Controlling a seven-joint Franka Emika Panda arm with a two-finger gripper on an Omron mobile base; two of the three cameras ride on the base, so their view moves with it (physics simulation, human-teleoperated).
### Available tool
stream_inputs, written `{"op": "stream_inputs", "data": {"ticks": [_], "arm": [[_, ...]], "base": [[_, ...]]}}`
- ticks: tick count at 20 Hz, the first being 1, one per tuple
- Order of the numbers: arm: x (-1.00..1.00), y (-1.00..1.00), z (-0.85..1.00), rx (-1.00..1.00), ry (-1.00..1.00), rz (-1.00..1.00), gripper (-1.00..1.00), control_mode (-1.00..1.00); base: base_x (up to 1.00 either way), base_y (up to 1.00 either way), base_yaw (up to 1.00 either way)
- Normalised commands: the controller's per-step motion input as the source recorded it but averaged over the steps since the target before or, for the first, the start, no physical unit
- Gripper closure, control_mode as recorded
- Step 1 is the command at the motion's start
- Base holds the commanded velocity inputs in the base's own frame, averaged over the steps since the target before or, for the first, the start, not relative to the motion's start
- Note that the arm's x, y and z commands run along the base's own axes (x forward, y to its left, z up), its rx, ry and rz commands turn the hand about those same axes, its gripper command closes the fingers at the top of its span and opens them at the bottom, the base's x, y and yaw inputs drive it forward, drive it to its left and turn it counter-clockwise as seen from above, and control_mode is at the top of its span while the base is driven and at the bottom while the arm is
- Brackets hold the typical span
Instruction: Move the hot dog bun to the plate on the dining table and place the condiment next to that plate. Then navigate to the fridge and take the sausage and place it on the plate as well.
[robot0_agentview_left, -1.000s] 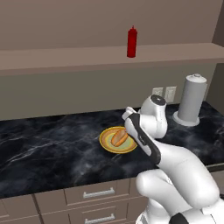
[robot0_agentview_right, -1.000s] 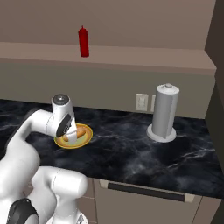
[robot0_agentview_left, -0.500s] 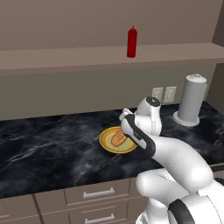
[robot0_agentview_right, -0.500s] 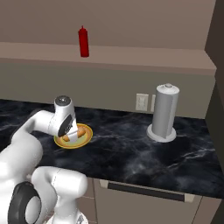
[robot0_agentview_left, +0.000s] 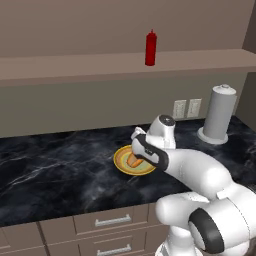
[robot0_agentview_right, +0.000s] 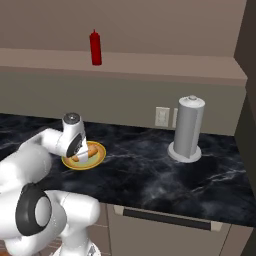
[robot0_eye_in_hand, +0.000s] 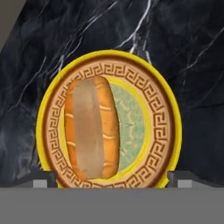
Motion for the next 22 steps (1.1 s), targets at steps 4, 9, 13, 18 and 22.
{"op": "stream_inputs", "data": {"ticks": [4,9,13,18,22], "arm": [[0.33,0.03,-0.17,0.00,0.00,0.00,-1.00,-1.00],[0.22,0.00,-0.18,0.00,0.00,0.00,-1.00,-1.00],[0.14,0.00,-0.16,0.02,0.00,0.00,-1.00,-1.00],[0.14,0.00,-0.17,0.01,0.00,0.00,-1.00,-1.00],[0.10,0.05,-0.24,0.00,0.00,0.00,-1.00,-1.00]], "base": [[0.00,0.00,0.00],[0.00,0.00,0.00],[0.00,0.00,0.00],[0.00,0.00,0.00],[0.00,0.00,0.00]]}}
